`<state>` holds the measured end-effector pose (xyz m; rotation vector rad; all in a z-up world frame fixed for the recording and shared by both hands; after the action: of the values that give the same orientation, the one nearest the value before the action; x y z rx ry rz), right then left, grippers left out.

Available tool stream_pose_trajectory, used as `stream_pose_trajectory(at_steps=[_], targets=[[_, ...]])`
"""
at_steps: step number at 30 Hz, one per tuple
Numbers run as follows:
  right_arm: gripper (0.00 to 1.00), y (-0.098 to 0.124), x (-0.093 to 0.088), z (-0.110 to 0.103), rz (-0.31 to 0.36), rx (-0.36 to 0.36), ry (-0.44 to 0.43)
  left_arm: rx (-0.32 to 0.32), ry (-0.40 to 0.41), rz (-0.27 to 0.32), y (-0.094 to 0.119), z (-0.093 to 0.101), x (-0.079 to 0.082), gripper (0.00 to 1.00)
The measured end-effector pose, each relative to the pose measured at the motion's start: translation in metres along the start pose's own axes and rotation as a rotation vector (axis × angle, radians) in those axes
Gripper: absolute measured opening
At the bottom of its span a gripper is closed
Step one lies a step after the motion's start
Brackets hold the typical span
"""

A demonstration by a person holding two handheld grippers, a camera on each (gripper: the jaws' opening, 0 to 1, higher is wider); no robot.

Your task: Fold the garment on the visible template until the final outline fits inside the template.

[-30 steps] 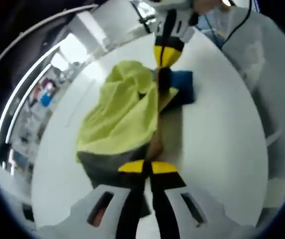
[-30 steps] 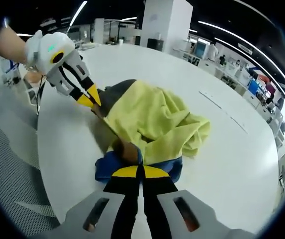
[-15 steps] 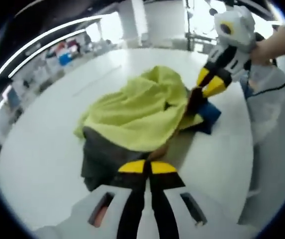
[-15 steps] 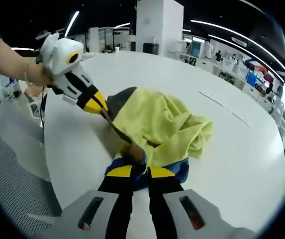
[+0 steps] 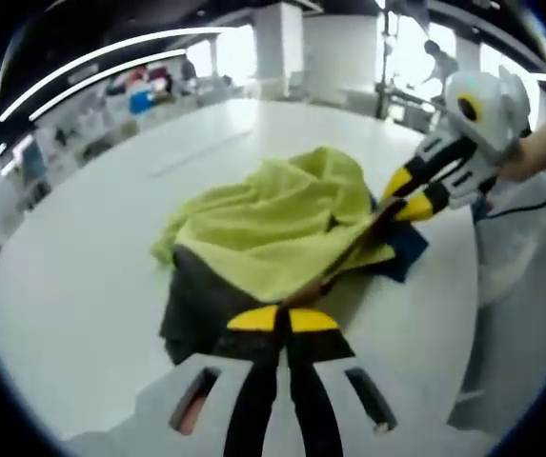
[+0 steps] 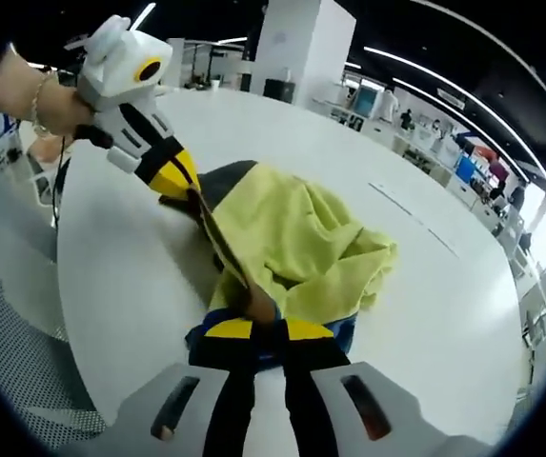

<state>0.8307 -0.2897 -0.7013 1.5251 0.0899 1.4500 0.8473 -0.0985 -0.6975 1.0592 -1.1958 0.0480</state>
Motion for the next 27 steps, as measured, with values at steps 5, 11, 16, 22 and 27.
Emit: stream_pose_trajectory(at_steps=[5,11,16,22,27], targets=[[0.03,0.007,0.004,0.003,0.023,-0.001,0.028,0.001,0.053,0.015,0.004,-0.001,0.003,0.00],[0.03,0.027,0.022,0.011,0.079,-0.005,0.023,0.017,0.104,0.074,0.025,-0.002,0.021,0.00],[0.03,0.053,0.048,0.016,0.148,-0.030,0.056,0.030,0.114,0.126,0.045,0.001,0.038,0.00],[0.02,0.084,0.072,0.018,0.218,-0.057,0.062,0.025,0.141,0.190,0.076,0.013,0.056,0.00],[0.02,0.105,0.079,0.012,0.271,-0.018,-0.002,-0.013,0.223,0.223,0.097,0.025,0.060,0.00]])
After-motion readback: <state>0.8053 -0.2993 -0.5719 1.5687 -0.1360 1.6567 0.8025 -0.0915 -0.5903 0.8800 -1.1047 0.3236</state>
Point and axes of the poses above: the point that each gripper's makers call its tool centre point, and the gripper's own axes: y roughly backward along the fingers, z roughly to its right, x roughly out of its top, the point moved 5 cm from there along y, roughly backward along the fingers, and after that the axes turned 1 degree about x, right-handed, at the moved point
